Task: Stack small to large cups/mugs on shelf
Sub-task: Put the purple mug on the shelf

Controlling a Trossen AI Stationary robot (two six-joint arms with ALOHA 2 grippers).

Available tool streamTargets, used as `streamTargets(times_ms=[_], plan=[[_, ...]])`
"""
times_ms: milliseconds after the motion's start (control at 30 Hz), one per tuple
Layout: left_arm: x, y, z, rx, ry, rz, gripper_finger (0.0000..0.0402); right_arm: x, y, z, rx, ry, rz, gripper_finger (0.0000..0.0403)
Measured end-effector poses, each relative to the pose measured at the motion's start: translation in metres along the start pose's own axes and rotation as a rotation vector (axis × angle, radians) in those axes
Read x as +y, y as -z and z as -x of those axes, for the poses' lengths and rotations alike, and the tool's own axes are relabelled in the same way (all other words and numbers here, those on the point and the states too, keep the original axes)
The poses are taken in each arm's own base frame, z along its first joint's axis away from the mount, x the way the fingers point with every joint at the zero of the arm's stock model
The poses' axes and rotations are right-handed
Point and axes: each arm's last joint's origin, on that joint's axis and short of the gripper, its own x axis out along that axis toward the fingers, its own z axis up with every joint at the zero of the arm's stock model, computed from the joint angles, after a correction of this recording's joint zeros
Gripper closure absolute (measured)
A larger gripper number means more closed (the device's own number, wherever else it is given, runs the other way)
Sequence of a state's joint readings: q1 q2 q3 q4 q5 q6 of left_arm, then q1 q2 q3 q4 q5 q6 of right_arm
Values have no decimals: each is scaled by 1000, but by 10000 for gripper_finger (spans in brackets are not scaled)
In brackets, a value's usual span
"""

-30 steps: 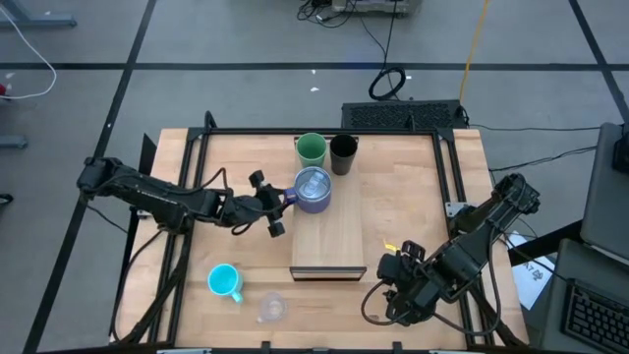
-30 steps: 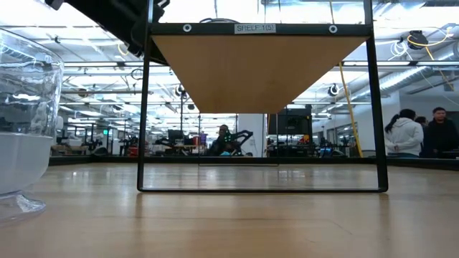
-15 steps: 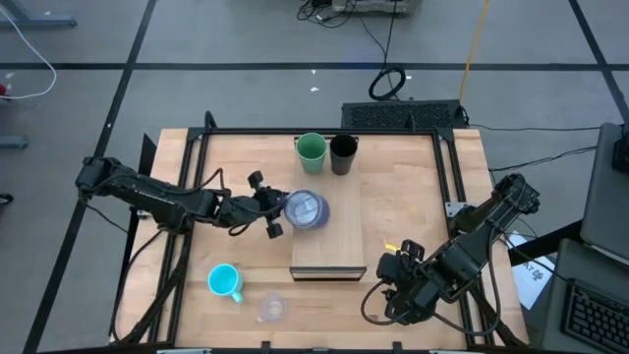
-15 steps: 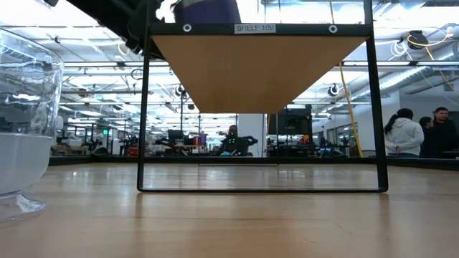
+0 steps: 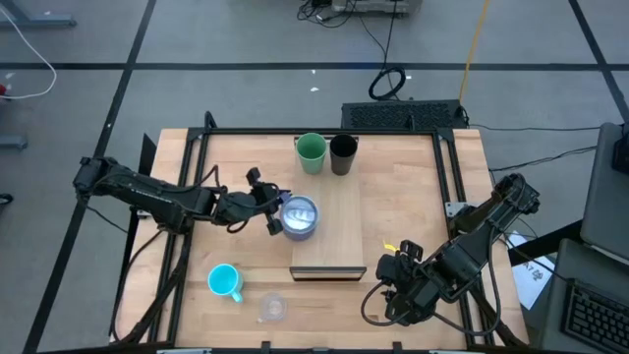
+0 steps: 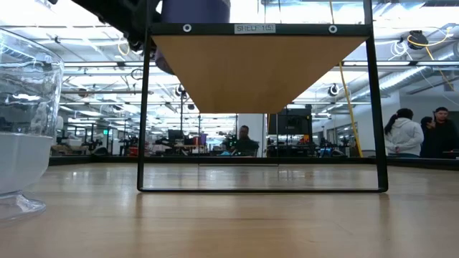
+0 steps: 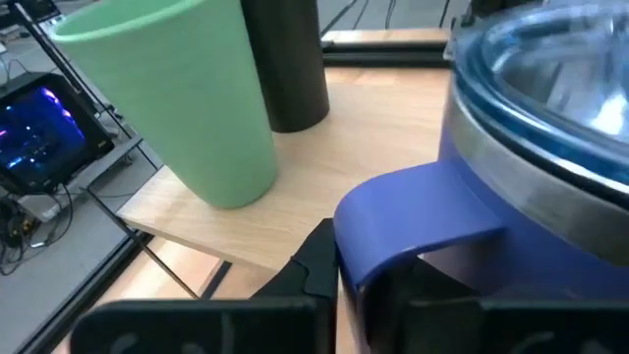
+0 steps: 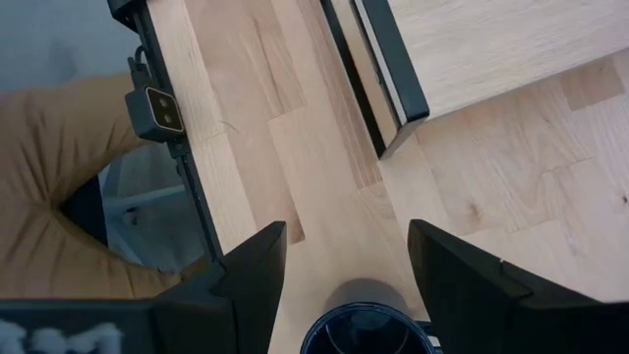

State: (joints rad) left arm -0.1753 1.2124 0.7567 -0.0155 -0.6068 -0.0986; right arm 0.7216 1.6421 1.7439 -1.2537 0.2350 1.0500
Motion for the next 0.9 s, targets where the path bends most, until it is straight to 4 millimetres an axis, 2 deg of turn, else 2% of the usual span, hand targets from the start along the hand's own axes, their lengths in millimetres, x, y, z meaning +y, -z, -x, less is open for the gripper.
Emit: streamTargets(times_ms=[300, 667, 900], plan=[[1, -4, 0, -35, -50, 32, 385, 0, -1, 0, -16, 7, 12, 197], [-1, -7, 2, -69, -54, 57, 394, -1, -6, 1, -197, 90, 18, 197], [-1, -10, 6, -124, -190, 164, 394, -4, -11, 2, -324, 171, 28, 197]])
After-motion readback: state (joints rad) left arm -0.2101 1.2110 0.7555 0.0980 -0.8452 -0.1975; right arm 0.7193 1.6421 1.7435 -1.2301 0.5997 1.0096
